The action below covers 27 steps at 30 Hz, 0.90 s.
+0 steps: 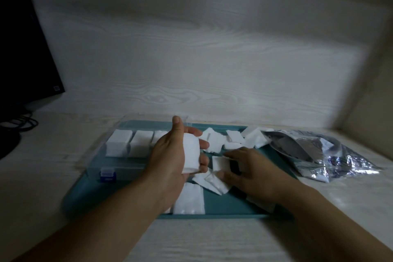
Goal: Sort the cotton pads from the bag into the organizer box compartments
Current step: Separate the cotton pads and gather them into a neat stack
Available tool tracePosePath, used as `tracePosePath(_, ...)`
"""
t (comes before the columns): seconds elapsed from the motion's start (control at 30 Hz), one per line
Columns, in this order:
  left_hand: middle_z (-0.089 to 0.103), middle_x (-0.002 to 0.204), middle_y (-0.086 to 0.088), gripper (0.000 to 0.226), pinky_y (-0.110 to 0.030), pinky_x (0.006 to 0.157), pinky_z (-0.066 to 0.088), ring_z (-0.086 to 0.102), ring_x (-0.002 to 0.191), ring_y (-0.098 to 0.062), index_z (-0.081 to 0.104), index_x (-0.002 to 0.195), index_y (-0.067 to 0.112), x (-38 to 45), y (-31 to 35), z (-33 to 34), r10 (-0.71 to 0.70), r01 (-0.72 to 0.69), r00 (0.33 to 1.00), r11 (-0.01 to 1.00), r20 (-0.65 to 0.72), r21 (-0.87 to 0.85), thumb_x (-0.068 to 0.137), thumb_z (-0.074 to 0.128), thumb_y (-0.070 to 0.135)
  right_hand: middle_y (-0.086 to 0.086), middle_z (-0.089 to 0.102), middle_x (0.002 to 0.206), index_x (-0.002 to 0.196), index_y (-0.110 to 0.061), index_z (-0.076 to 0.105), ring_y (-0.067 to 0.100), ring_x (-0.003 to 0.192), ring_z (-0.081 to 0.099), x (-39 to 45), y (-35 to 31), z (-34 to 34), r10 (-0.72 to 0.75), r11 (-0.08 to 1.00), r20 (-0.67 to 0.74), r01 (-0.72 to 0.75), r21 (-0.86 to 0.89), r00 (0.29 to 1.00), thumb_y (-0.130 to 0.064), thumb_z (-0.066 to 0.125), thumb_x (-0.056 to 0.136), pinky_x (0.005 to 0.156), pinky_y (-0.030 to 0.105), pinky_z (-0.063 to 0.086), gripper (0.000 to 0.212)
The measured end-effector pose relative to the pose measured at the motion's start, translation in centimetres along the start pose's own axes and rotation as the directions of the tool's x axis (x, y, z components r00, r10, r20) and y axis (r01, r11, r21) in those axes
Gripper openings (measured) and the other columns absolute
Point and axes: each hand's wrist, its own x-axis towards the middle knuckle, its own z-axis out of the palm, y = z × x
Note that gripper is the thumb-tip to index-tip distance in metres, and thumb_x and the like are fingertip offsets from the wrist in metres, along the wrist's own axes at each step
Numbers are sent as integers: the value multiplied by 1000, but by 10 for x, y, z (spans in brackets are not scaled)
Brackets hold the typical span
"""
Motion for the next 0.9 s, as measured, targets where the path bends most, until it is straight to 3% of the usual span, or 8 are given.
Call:
tracePosePath(0.1, 65, 64, -12, 51, -24, 41, 43, 52, 43, -18, 62, 83, 7, 2, 1, -2, -8, 8, 1000, 1000, -18, -13, 97, 43, 52, -9, 47, 141, 143, -34, 42, 11, 124, 46, -4, -7, -5, -35, 999, -13, 35, -14, 999, -58, 58, 87, 106, 32, 42, 63)
tracePosePath(0.17, 66, 64, -13, 52, -24, 40, 43, 52, 43, -19, 62, 84, 7, 3, 1, -3, -7, 7, 1000, 1000, -20, -13, 97, 43, 53, -15, 44, 139, 143, -37, 40, 9, 122, 47, -7, -11, -7, -54, 998, 28, 55, -17, 998, -59, 60, 84, 104, 30, 44, 66)
tracePosePath(0.37, 63, 61, -12, 52, -22, 39, 42, 48, 41, -20, 61, 83, 5, 3, -2, -1, 11, -10, 1000, 1000, 15, -27, 99, 41, 51, -11, 62, 119, 119, -29, 68, 7, 105, 58, -2, -10, 0, -155, 987, -3, 154, -52, 988, -34, 65, 91, 97, 26, 47, 29)
tracePosePath(0.53, 62, 59, -11, 53, -22, 40, 41, 47, 39, -20, 60, 83, 4, 3, -5, -1, 26, -25, 999, 999, 34, -20, 99, 39, 50, -8, 67, 117, 115, -25, 71, 6, 101, 61, 2, -1, 4, -190, 981, -47, 188, -42, 981, -14, 56, 95, 93, 22, 47, 27)
tracePosePath(0.67, 63, 60, -12, 52, -23, 39, 42, 49, 40, -20, 61, 84, 5, 2, -5, -1, 24, -25, 999, 1000, 28, 7, 99, 39, 50, -9, 69, 94, 99, -23, 70, 7, 78, 61, -1, -4, 1, -120, 993, -257, 117, -26, 959, -18, 50, 99, 74, 25, 52, 20)
tracePosePath(0.73, 64, 61, -12, 51, -24, 39, 43, 50, 41, -21, 62, 84, 5, 1, -4, -1, 23, -23, 999, 1000, 30, 21, 100, 40, 49, -10, 66, 88, 100, -22, 69, 9, 72, 59, -2, -6, -5, -89, 995, -471, 99, -3, 878, -19, 50, 99, 65, 19, 48, 19)
tracePosePath(0.83, 64, 63, -13, 51, -24, 39, 44, 50, 43, -22, 62, 84, 5, 0, -5, -1, 24, -25, 999, 999, 23, 32, 100, 40, 49, -12, 63, 77, 97, -24, 65, 3, 65, 56, -8, -10, -18, -65, 974, -682, 195, 115, 729, -17, 50, 98, 57, 11, 41, 17)
tracePosePath(0.9, 64, 64, -13, 50, -24, 39, 44, 50, 44, -23, 62, 83, 6, 0, -6, -1, 29, -30, 999, 998, 14, 48, 100, 41, 48, -11, 66, 73, 92, -26, 64, 5, 66, 60, -11, -14, -24, -27, 904, -694, 315, 291, 719, -16, 51, 98, 59, 14, 45, 17)
